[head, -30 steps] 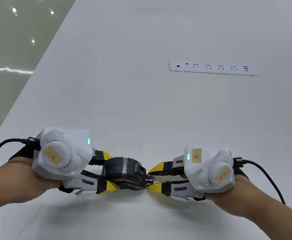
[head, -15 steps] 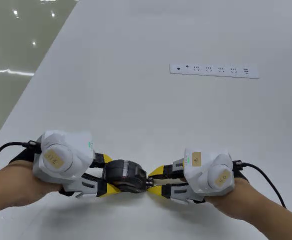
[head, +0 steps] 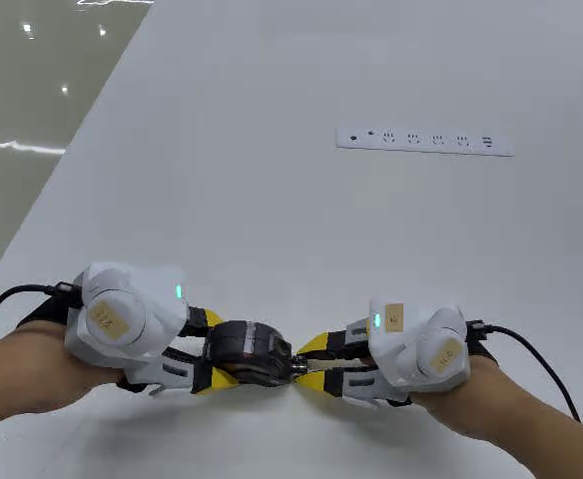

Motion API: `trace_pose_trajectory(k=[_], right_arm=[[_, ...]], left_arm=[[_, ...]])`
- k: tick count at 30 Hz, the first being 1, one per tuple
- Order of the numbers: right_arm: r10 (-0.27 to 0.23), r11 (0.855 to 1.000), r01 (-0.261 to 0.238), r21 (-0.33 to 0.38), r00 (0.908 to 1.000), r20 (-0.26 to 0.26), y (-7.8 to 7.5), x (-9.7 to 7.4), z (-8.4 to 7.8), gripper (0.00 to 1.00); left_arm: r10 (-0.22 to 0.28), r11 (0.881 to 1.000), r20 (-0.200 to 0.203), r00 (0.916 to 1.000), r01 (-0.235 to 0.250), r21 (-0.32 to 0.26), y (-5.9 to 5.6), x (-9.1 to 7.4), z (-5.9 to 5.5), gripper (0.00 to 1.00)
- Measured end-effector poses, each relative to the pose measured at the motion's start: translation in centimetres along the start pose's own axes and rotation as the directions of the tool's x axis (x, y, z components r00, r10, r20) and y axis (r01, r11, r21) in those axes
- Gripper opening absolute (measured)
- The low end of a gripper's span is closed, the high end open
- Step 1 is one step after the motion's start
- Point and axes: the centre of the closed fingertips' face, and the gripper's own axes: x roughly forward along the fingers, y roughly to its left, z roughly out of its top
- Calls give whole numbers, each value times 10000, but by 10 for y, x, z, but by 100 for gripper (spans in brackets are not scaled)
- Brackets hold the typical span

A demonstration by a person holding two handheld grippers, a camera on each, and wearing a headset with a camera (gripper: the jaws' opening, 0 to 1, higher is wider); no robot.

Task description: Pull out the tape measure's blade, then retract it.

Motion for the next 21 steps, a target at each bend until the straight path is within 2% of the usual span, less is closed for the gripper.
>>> trace_pose_trajectory(k=[6, 14, 21], right_arm=[[-41, 10000, 41, -27, 10000, -42, -1, -2, -2, 11], [-214, 9997, 216, 107, 9997, -96, 0, -21, -15, 11], [-332, 9993, 335, 179, 9993, -184, -1, -31, -21, 11]], left_arm=[[-37, 10000, 13, 10000, 37, -52, 0, 0, 0, 26], [-65, 10000, 28, 10000, 65, -36, 0, 0, 0, 26], [-65, 10000, 27, 10000, 65, -37, 0, 0, 0, 26]])
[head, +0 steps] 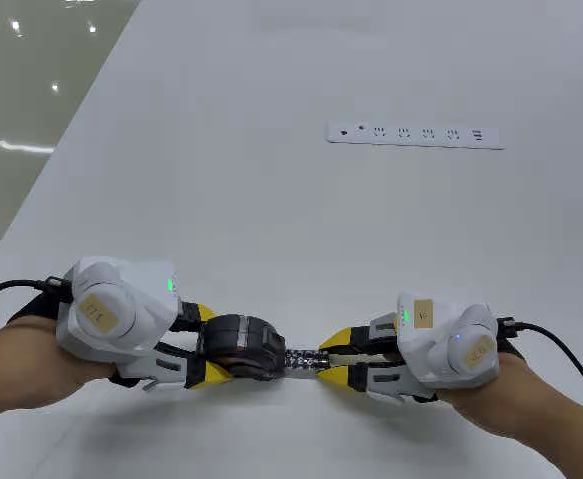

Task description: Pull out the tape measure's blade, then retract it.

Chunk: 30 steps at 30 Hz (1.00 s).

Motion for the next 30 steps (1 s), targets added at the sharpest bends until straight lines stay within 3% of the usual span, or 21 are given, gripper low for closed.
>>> trace_pose_trajectory(k=[30], right_arm=[[-322, 9991, 334, 261, 9985, -433, -4, -40, -27, 10]], left_arm=[[9, 10000, -46, 10000, -9, 2, 0, 0, 0, 26]])
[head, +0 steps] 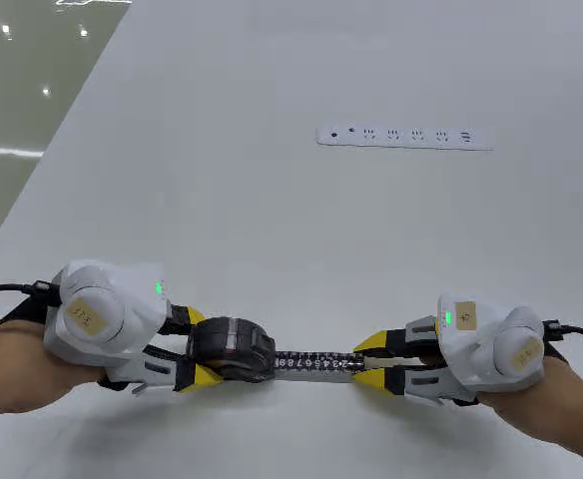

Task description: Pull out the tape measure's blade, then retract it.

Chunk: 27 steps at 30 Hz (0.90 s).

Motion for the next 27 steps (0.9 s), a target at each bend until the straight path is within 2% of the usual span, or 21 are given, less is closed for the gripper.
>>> trace_pose_trajectory(k=[27], right_arm=[[-308, 9993, 320, 178, 9976, -618, -10, -39, -35, 10]], left_arm=[[0, 10000, -23, 10000, 0, -49, 0, 1, 0, 26]])
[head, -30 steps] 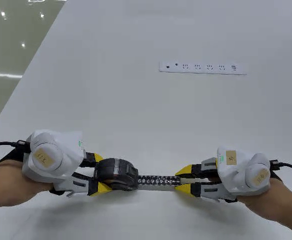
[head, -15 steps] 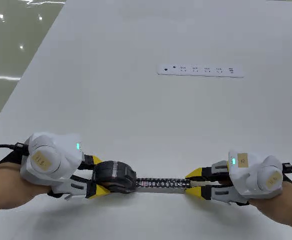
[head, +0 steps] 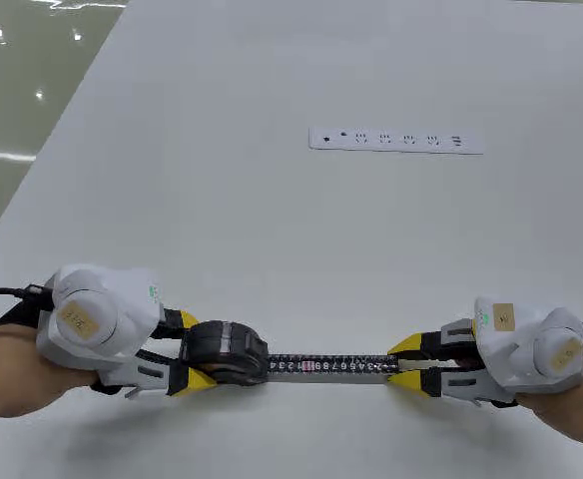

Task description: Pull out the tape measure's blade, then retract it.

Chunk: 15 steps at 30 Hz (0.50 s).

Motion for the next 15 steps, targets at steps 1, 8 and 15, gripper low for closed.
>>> trace_pose_trajectory(k=[1, 8, 15], right_arm=[[-6, 10000, 6, 49, 10000, -3, 0, -2, -1, 10], [-95, 9999, 97, 117, 9998, -162, -3, -13, -11, 10], [-197, 9997, 202, 150, 9993, -324, -6, -22, -20, 10]], left_arm=[[-1, 10000, 2, 10000, 1, 2, 0, 0, 0, 26], [-2, 10000, 0, 10000, 2, -20, 0, 0, 0, 26], [8, 10000, -4, 10000, -8, -38, 0, 0, 0, 26]])
